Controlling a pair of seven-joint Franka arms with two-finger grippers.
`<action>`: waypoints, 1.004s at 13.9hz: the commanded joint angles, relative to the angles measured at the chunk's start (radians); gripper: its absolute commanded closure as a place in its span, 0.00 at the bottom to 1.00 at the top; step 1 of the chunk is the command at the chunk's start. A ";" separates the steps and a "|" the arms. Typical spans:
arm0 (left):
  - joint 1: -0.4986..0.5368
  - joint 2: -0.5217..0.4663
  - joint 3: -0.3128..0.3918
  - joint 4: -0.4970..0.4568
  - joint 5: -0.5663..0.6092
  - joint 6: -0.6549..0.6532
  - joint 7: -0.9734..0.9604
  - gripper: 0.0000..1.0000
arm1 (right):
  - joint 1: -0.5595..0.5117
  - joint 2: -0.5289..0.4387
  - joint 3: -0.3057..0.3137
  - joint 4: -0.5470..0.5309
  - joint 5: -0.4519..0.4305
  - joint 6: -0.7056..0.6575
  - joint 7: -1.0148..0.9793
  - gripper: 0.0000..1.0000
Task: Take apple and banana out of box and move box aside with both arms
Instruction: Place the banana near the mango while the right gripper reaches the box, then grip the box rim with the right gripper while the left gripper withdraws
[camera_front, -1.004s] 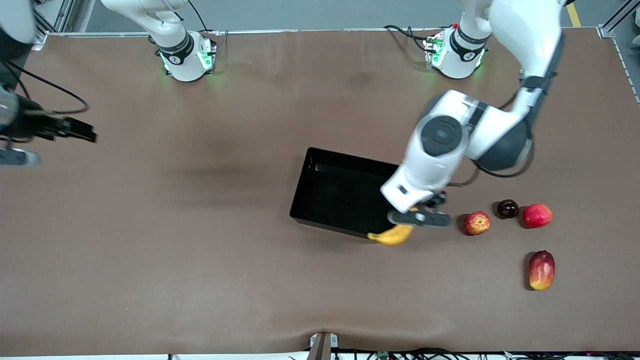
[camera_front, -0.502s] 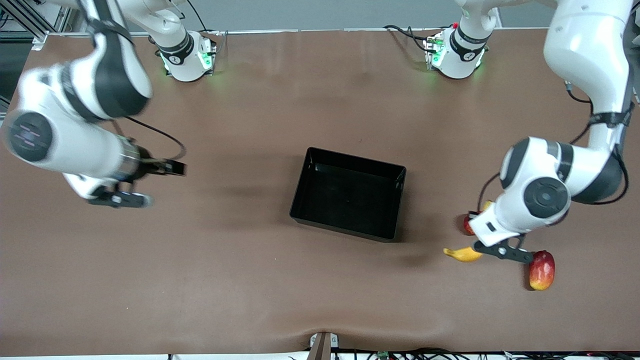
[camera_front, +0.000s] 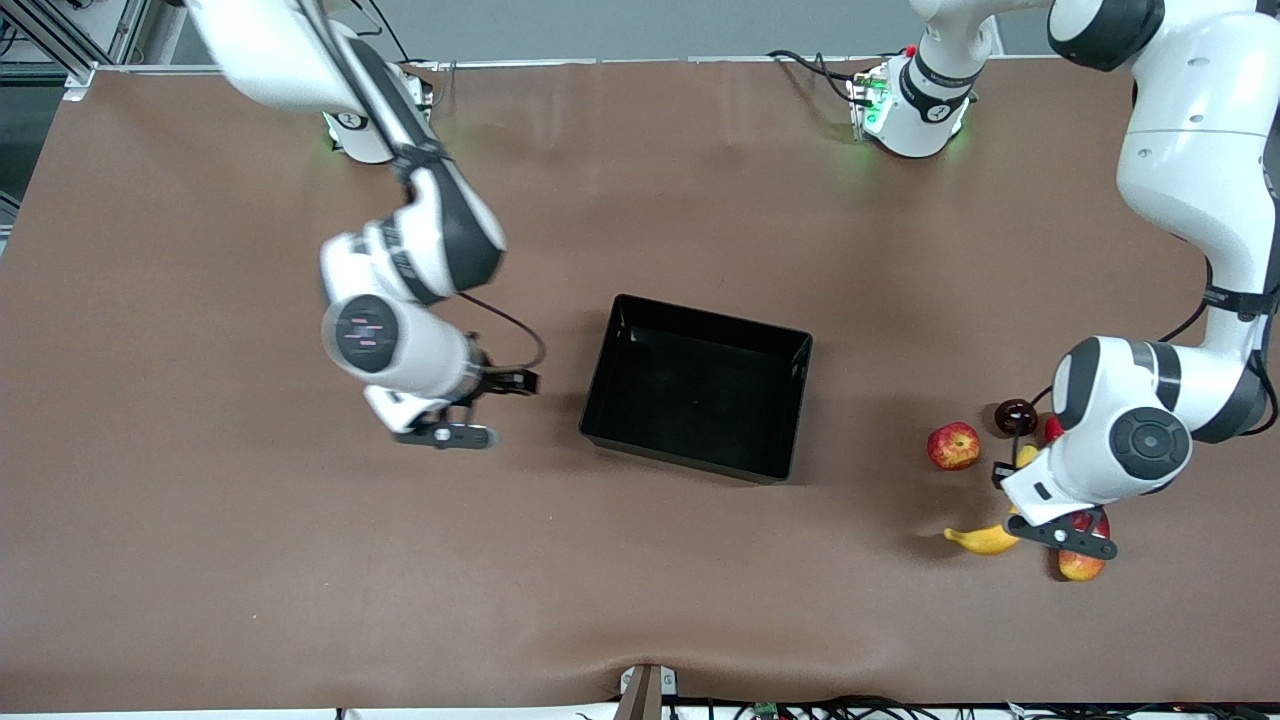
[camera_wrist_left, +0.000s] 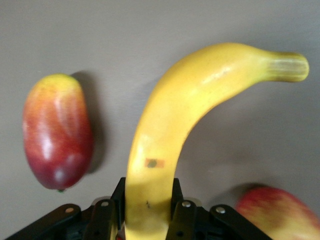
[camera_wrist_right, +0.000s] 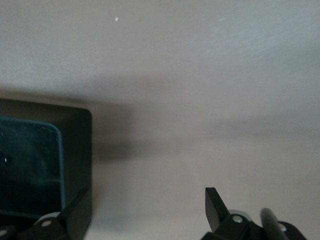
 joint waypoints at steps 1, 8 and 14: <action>0.021 0.043 0.015 0.022 0.017 0.079 0.037 1.00 | 0.060 0.072 -0.011 0.053 0.015 0.063 0.132 0.00; 0.021 0.082 0.015 0.019 -0.038 0.164 -0.078 1.00 | 0.140 0.122 -0.011 0.076 0.070 0.089 0.238 0.80; 0.018 0.010 -0.002 0.021 -0.079 0.161 -0.089 0.00 | 0.139 0.121 -0.011 0.076 0.068 0.084 0.244 1.00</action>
